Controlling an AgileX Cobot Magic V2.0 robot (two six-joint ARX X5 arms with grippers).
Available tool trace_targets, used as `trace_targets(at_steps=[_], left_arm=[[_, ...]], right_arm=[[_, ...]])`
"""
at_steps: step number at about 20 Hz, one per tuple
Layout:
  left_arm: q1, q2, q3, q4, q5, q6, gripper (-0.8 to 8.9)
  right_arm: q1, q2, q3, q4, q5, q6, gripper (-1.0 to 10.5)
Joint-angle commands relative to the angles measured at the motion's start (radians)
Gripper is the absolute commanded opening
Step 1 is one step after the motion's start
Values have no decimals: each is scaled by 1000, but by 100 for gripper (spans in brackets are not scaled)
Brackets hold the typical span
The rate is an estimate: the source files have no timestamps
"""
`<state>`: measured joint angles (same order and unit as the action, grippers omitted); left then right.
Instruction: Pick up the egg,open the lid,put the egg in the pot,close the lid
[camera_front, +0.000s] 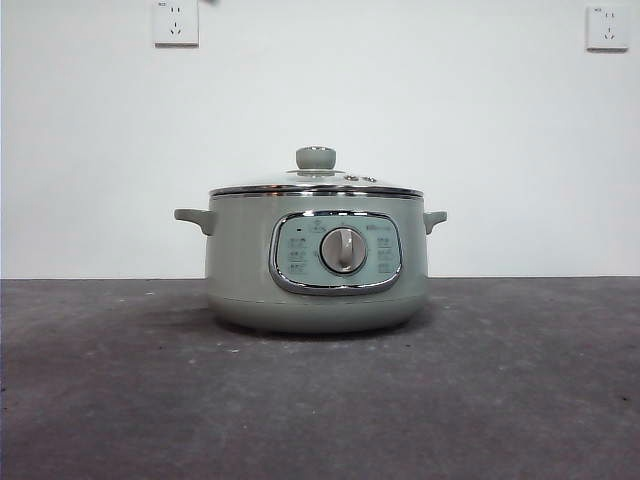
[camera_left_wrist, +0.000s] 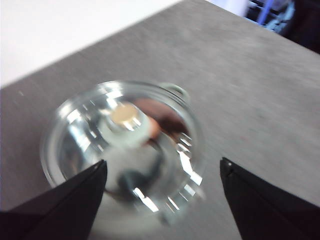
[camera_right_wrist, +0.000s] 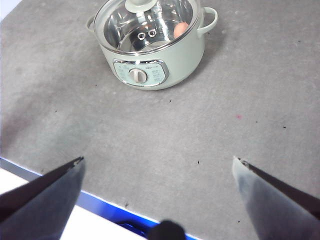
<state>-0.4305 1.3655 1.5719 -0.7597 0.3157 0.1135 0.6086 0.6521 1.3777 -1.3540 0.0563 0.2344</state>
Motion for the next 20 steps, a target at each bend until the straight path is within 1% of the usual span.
trace_targets(at_steps=[1, 4, 7, 11, 15, 16, 17, 18, 19, 20], left_arm=[[0, -119, 3, -123, 52, -61, 381], [0, -266, 3, -235, 66, -69, 381], [0, -374, 3, -333, 66, -69, 381], [0, -438, 3, -440, 66, -69, 381], [0, -439, 3, -483, 66, -69, 377], [0, -435, 3, -481, 66, -69, 375], [0, -431, 3, -482, 66, -69, 371], [0, -425, 3, -482, 66, -69, 334], [0, -420, 3, -483, 66, -69, 229], [0, -415, 3, -482, 66, -68, 93]], right_arm=[[1, -2, -7, -25, 5, -39, 501], [1, -2, -8, -25, 4, -55, 501], [1, -2, -8, -26, 4, -56, 501], [1, -2, -8, -25, 4, -59, 500], [1, -2, -8, -26, 4, -59, 497], [1, -2, -7, -26, 4, -58, 455], [1, -2, -7, -25, 4, -58, 360], [1, -2, -7, -26, 4, -59, 236], [1, -2, -8, -26, 4, -59, 113], [1, -2, -8, -25, 4, -59, 25]])
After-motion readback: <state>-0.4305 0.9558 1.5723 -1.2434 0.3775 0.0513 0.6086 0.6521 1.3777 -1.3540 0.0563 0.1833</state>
